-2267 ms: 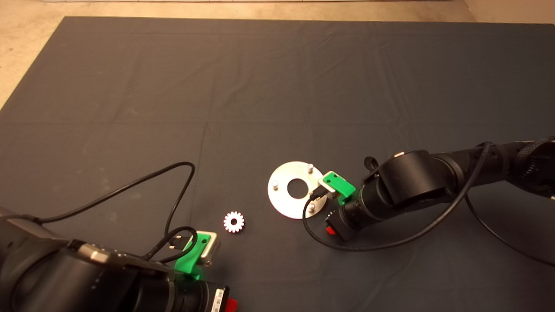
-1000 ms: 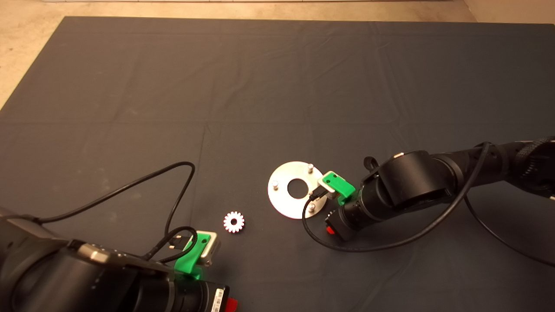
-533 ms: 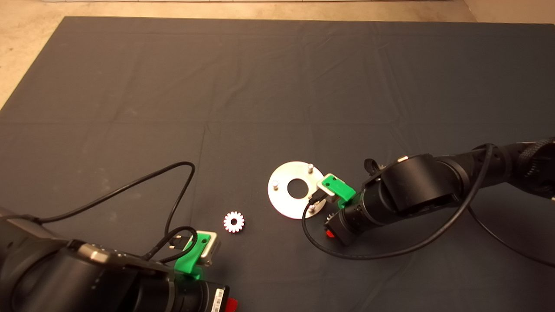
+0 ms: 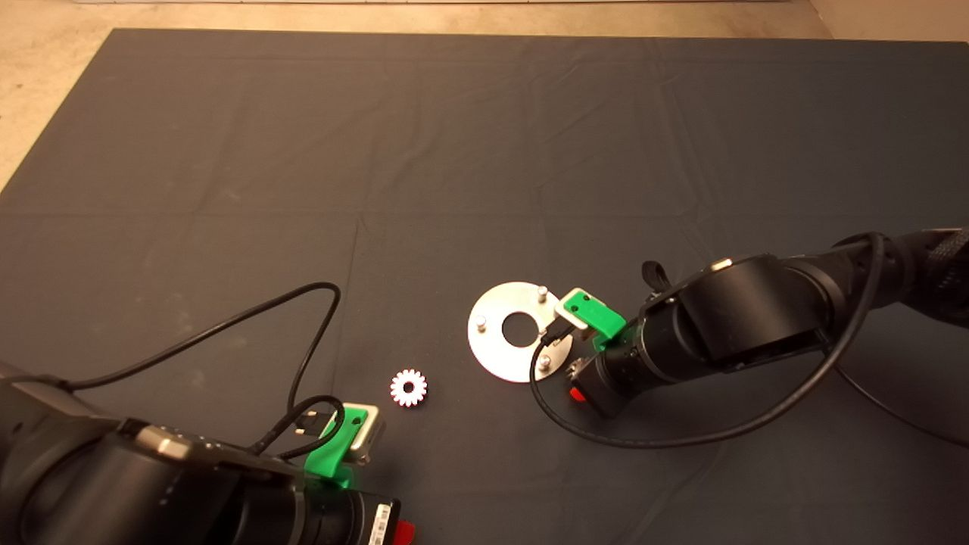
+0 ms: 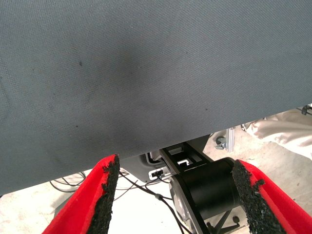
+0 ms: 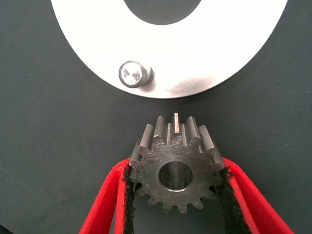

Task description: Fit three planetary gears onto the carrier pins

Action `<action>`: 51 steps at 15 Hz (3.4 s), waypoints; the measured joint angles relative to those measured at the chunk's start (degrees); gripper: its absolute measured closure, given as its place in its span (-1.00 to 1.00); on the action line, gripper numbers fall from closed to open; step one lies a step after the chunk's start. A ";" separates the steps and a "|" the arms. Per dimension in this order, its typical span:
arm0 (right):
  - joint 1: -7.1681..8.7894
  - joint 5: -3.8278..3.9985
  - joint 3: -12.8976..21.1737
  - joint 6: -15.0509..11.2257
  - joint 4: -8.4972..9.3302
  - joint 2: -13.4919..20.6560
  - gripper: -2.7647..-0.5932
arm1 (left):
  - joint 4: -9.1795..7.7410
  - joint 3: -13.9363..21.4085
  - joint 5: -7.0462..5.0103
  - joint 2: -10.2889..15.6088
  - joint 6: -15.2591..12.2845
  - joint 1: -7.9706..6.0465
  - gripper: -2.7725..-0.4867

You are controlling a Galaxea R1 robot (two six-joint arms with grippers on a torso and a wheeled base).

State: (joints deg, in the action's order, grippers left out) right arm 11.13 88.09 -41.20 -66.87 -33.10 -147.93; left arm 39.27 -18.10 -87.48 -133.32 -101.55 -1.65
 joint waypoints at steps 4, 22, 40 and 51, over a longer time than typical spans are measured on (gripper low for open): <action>2.31 0.02 0.78 -0.02 -0.02 -0.02 0.68 | 0.01 0.00 0.00 -0.01 0.00 0.00 0.01; 3.04 0.00 -0.68 -0.05 0.01 -6.67 0.68 | 0.04 0.00 -0.02 -0.12 0.04 -0.61 0.01; 3.00 0.00 -4.57 0.00 -0.05 -7.25 0.68 | 0.04 0.00 0.00 -0.12 0.06 -0.61 0.01; 2.34 0.02 -4.79 0.18 -0.05 -7.34 0.68 | 0.02 0.00 0.00 -0.12 0.20 -0.61 0.01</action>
State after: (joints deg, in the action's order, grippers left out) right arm 13.47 88.11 -46.00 -66.69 -33.16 -155.27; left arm 39.28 -18.10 -87.48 -133.43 -101.35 -2.26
